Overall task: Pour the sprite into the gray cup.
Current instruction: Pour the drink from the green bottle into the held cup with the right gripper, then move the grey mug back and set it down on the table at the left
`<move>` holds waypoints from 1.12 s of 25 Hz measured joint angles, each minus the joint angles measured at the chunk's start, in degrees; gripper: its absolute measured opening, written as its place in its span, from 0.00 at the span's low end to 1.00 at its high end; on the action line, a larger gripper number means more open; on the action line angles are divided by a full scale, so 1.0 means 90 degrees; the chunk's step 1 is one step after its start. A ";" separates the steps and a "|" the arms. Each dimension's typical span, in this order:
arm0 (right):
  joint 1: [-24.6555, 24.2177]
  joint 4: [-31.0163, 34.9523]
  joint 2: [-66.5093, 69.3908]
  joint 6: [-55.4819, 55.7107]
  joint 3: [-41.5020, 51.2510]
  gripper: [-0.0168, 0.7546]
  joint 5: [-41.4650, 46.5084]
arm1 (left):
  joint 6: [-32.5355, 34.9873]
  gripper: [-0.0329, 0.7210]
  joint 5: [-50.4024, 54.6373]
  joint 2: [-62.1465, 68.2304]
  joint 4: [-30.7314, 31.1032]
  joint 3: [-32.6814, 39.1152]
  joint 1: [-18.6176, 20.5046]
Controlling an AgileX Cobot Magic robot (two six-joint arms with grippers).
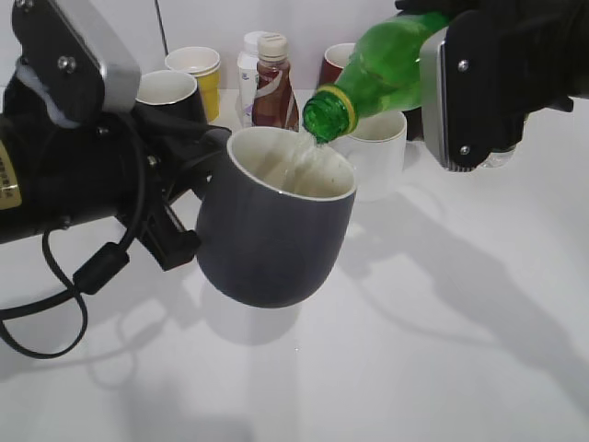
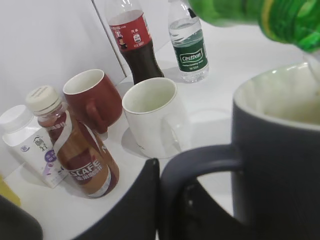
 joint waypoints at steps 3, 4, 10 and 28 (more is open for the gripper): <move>0.0000 0.0014 0.0000 0.0052 0.0000 0.56 0.0000 | 0.0000 0.10 0.0000 0.0000 0.0000 0.0000 0.0000; 0.0000 0.0015 0.0000 0.0166 0.0000 0.56 0.0000 | 0.0000 0.10 -0.0008 0.0000 0.0000 0.0000 0.0000; 0.0000 0.0020 0.0000 0.1444 0.0000 0.56 -0.0011 | 0.0000 0.10 -0.0329 0.0005 0.0005 0.0000 0.0060; -0.0689 0.1252 0.0000 0.8318 0.0644 0.56 -0.0934 | 0.0277 0.10 -0.2088 0.0577 -0.1238 0.0110 0.2324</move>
